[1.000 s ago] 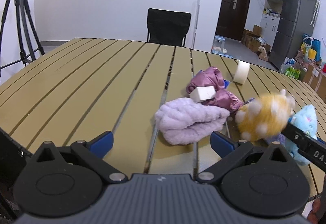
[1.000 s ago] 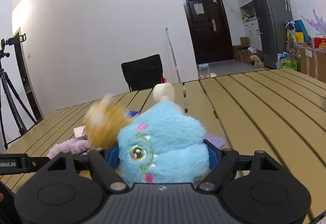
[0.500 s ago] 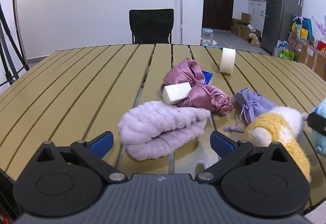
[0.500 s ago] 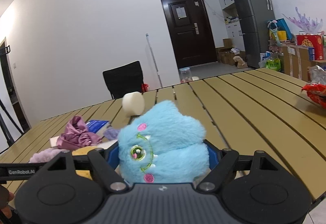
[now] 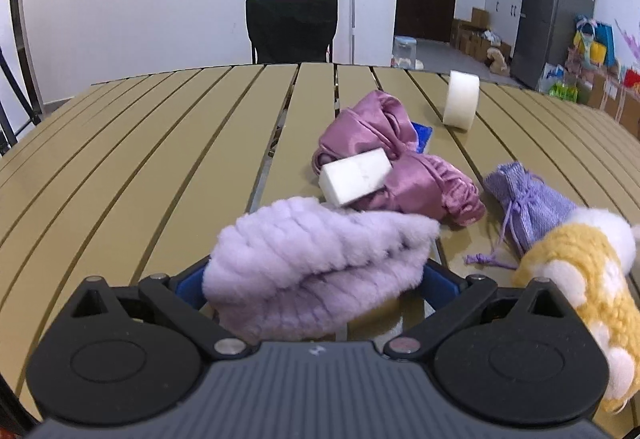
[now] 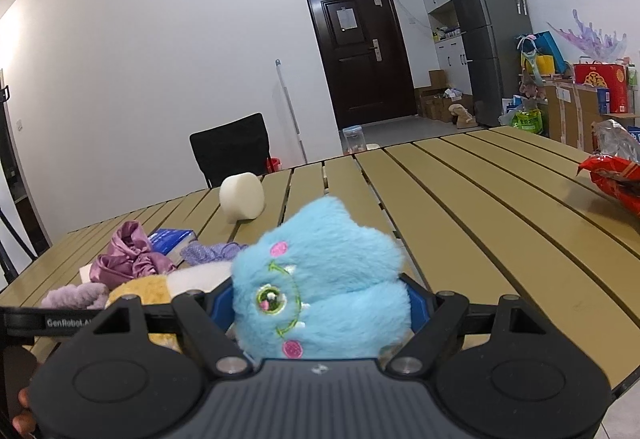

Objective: Collect trash
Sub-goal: 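Grasp the lavender fuzzy towel with the left gripper and lift it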

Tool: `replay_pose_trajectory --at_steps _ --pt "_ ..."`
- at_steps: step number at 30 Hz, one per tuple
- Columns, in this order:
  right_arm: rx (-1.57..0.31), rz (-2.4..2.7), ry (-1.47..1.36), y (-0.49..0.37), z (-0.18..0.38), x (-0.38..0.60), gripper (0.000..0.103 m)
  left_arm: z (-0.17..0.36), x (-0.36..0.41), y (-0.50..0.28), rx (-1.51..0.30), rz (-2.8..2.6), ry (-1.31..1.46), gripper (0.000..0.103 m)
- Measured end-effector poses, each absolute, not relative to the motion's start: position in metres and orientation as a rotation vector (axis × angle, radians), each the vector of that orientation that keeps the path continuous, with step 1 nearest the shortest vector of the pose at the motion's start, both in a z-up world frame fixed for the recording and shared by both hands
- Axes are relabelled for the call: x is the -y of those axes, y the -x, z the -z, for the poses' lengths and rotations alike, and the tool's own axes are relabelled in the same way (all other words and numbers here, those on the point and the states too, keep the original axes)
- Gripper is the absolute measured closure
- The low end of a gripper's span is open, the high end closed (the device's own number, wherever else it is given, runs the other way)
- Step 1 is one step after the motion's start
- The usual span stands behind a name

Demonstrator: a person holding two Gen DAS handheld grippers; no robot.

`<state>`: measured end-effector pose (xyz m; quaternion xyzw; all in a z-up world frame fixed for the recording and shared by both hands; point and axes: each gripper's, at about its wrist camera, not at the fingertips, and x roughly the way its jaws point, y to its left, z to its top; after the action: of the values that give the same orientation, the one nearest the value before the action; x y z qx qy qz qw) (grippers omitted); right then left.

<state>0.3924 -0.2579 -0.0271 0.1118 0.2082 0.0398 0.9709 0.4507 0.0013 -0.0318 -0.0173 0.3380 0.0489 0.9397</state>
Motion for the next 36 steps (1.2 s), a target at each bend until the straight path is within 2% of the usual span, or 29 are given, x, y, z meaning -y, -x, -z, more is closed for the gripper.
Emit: replay_pose_trajectory --at_steps 2,5,9,19,36 --pt "-0.422 -0.083 -0.222 -0.393 0.028 0.256 0.025 0.032 -0.001 -0.449 -0.676 -0.094 0.030 0.011" --pt "-0.422 -0.084 -0.225 -0.393 0.028 0.256 0.025 0.031 -0.002 -0.446 -0.669 -0.076 0.026 0.021" --pt "-0.419 -0.090 -0.234 -0.391 0.026 0.259 0.025 0.028 -0.005 -0.442 -0.665 -0.059 0.033 0.029" --pt "-0.418 -0.108 -0.238 -0.386 0.026 0.260 0.025 0.015 -0.013 -0.418 -0.623 -0.066 0.053 0.066" --pt "-0.386 -0.143 -0.239 -0.356 0.017 0.257 0.025 -0.012 -0.018 -0.343 -0.502 -0.061 0.107 0.068"
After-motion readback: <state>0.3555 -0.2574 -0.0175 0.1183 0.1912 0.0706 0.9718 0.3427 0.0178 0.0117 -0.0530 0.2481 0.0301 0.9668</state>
